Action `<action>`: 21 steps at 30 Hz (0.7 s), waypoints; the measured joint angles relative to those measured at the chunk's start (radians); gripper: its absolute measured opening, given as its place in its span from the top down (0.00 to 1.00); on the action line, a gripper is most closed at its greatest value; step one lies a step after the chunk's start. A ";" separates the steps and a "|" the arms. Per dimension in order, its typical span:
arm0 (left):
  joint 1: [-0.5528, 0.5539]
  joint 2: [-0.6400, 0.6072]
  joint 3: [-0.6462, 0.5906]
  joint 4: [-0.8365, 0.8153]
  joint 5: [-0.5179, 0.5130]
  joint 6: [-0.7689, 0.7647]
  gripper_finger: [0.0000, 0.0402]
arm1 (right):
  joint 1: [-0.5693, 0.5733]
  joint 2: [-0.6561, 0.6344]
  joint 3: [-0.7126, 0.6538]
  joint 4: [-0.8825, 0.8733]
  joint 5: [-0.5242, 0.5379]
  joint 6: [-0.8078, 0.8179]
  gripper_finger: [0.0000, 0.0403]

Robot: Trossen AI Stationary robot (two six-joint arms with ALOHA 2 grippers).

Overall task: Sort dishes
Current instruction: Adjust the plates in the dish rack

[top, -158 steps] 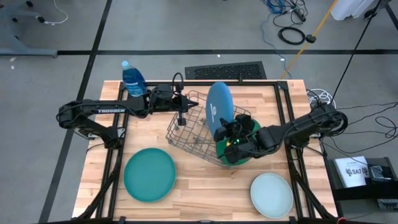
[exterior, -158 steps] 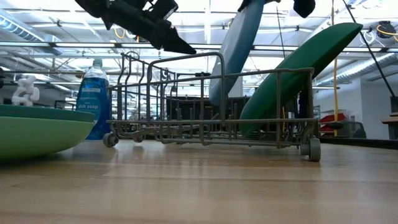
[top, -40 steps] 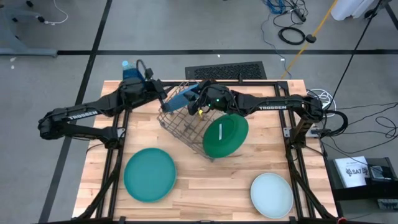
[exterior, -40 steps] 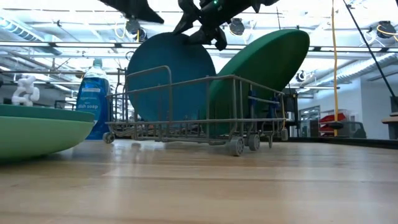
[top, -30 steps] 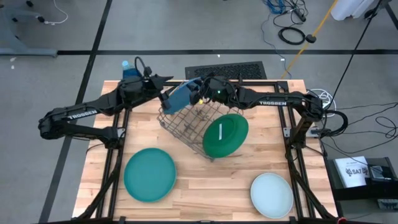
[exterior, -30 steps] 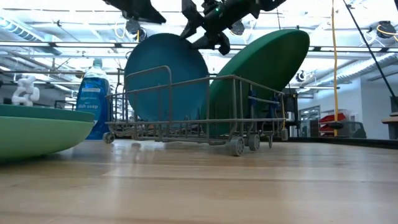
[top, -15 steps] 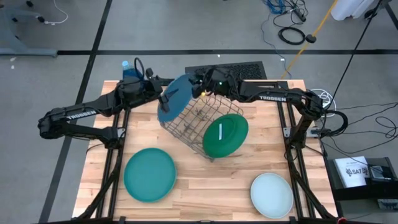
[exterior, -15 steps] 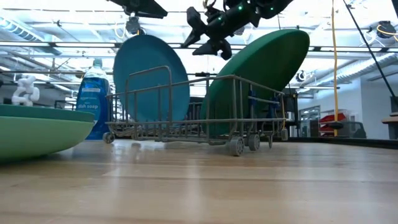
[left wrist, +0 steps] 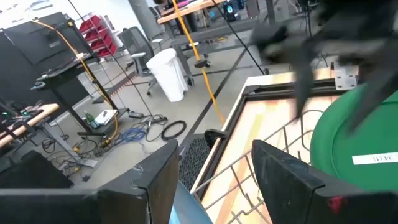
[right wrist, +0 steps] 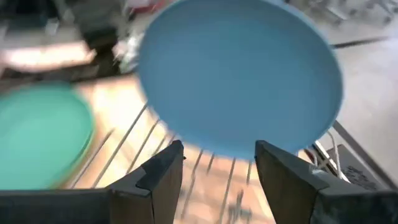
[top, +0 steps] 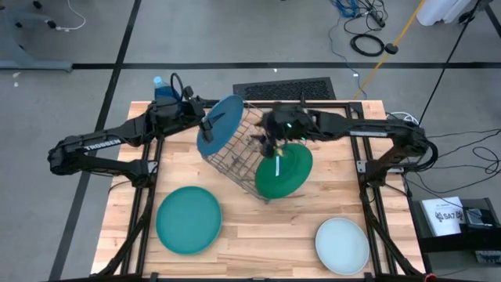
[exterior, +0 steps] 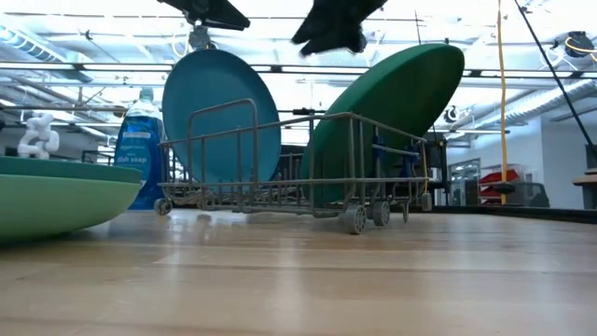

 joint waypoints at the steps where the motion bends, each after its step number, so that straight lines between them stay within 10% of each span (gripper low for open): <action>1: 0.000 0.000 0.000 -0.005 0.000 0.000 0.49 | 0.027 -0.022 0.000 -0.042 0.002 -0.026 0.52; 21: -0.002 0.000 0.000 -0.112 0.013 -0.191 0.49 | 0.599 -0.112 0.001 -0.915 0.482 0.074 0.52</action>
